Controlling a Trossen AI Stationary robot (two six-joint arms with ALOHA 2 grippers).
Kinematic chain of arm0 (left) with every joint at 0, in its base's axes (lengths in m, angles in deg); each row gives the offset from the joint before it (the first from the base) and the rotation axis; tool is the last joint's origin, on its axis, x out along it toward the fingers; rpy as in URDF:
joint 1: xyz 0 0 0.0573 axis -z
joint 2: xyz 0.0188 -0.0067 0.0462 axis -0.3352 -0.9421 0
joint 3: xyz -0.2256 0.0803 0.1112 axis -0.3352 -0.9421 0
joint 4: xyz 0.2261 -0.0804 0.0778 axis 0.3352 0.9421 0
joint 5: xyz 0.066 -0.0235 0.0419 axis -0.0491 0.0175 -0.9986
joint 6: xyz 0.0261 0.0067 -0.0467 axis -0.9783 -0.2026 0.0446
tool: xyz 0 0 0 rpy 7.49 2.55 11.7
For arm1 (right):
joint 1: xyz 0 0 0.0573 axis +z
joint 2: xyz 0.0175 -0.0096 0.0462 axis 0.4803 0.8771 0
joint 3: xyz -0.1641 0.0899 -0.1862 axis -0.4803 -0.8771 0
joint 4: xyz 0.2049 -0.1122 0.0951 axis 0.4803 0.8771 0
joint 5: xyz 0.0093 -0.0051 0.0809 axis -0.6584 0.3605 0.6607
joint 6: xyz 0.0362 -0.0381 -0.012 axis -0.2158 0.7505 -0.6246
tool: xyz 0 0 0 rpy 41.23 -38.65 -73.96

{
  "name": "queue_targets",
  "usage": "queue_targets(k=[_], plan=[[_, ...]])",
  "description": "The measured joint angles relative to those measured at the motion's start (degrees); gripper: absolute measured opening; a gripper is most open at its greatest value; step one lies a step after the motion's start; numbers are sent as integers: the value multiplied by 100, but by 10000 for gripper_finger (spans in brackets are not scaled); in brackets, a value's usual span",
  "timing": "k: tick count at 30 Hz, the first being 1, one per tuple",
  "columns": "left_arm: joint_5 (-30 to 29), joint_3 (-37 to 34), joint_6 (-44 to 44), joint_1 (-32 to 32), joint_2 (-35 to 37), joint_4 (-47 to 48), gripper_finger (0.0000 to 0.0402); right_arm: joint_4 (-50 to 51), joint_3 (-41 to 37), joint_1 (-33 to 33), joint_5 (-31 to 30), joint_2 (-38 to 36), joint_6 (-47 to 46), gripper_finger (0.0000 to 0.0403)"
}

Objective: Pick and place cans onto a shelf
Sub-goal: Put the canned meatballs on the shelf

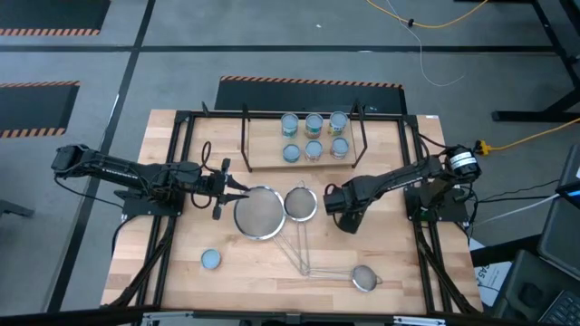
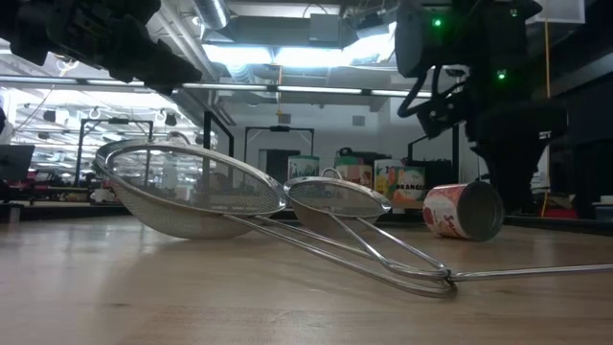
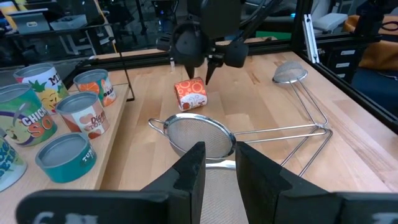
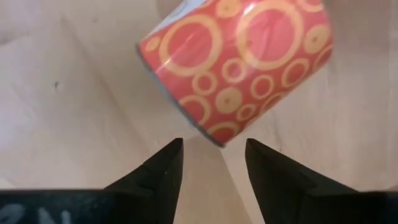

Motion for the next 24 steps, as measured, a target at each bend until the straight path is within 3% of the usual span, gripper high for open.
queue_targets(k=[9,17,24], plan=[[0,0,0,0,0,2,82,-107,-2,-50,-526,0,-158,165],[0,0,2,0,0,2,82,-282,-2,-50,-554,0,-148,110],[0,0,2,-1,-1,2,82,-376,-4,-50,-558,0,-141,35]])
